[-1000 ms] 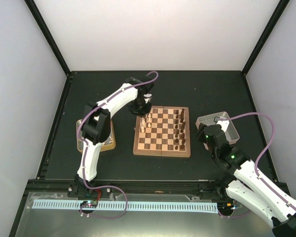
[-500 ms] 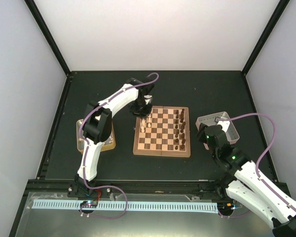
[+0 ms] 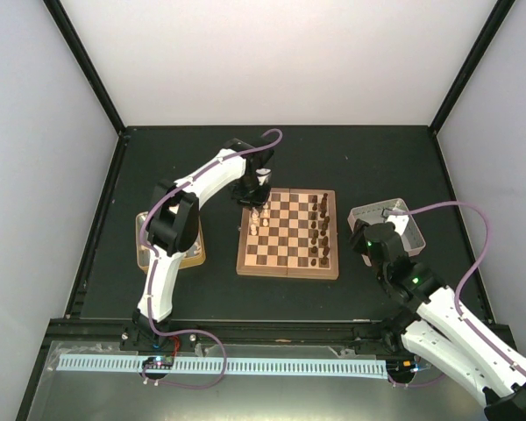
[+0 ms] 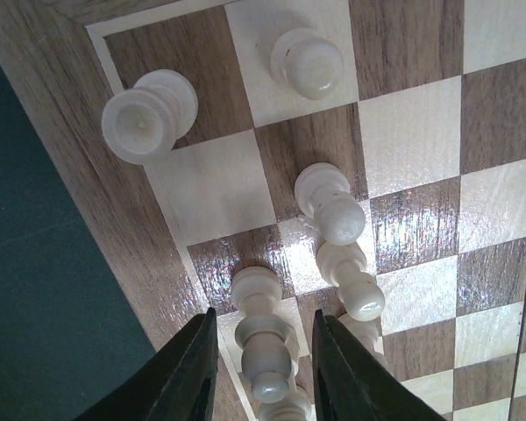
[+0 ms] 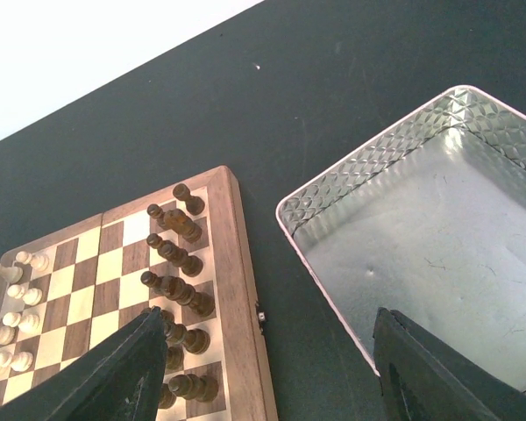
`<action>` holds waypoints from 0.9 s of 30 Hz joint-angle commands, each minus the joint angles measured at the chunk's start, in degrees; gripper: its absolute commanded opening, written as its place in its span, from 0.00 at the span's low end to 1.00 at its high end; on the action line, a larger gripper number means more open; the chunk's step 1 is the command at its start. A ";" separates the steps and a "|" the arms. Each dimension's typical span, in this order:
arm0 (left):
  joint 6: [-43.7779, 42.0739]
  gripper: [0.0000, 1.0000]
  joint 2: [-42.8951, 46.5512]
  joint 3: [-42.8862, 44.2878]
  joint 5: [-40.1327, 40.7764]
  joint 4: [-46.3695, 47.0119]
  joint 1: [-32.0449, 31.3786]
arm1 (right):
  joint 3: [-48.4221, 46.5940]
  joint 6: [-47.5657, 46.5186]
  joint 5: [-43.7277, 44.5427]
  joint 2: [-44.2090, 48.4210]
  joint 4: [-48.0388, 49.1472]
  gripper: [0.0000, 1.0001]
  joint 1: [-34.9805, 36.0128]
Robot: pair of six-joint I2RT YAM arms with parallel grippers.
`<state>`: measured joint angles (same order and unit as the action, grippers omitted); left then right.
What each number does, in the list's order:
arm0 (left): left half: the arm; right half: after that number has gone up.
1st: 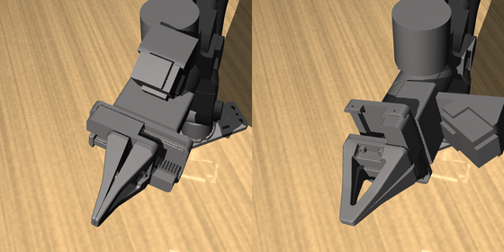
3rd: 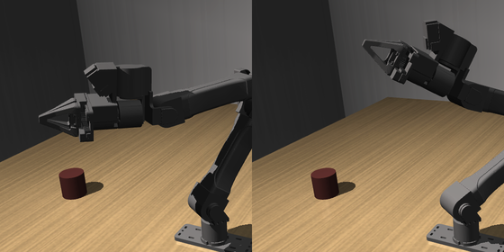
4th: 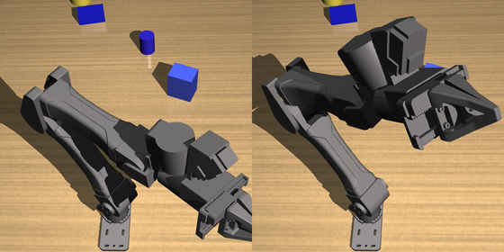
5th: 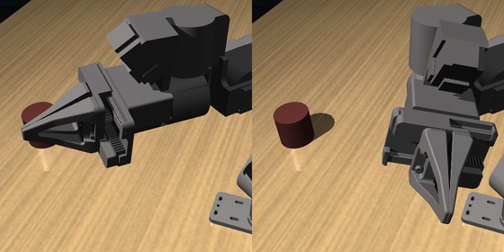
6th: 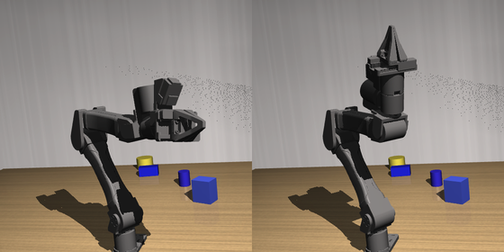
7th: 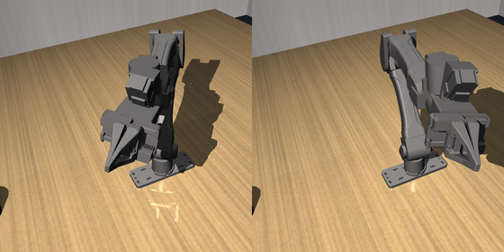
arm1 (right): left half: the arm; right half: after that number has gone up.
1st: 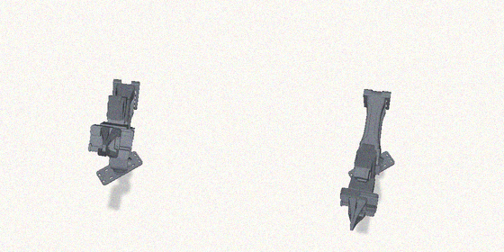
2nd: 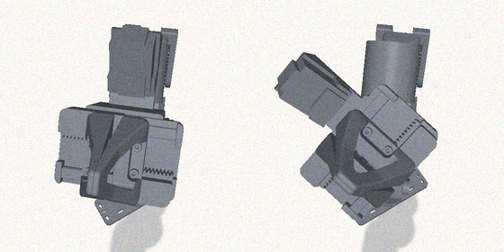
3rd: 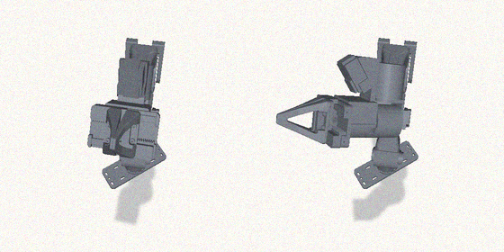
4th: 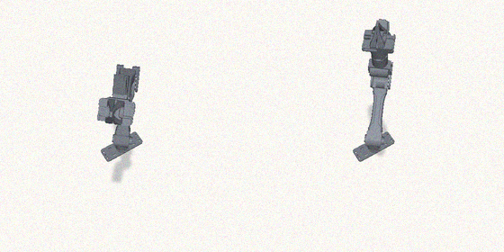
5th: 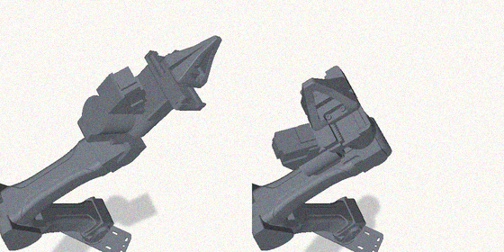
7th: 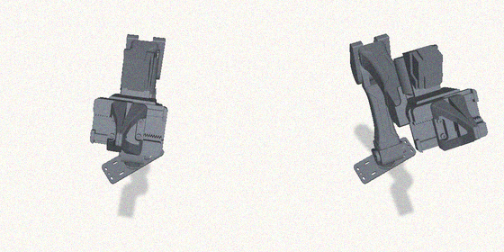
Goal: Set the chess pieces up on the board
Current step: Place the chess piece on the chessboard, then pick up the chess piece from the storage box.
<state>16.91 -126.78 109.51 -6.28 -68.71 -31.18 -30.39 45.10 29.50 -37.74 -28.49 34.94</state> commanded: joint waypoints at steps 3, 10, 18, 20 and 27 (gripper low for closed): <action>-0.19 0.37 1.38 2.03 0.90 0.28 0.57 | 0.33 0.64 1.79 1.31 -0.03 0.65 -0.35; 0.69 0.51 7.08 1.91 4.17 1.03 2.55 | 0.13 0.20 -0.91 -0.22 1.52 0.65 -0.31; 4.89 0.51 24.88 -16.98 11.04 11.15 10.88 | -1.83 -1.57 -4.17 -4.64 3.57 0.65 -0.30; 6.96 0.51 30.01 -24.63 11.74 15.49 14.81 | -2.14 -1.60 -4.92 -5.76 4.09 0.65 -0.32; 13.70 0.41 43.25 -49.49 8.81 28.94 28.04 | -2.62 -1.19 -6.29 -7.91 5.44 0.65 -0.31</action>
<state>25.61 -87.22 68.95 3.90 -49.21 -7.55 -31.42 43.94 23.94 -45.32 -25.23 34.94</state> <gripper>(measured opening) 0.446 0.647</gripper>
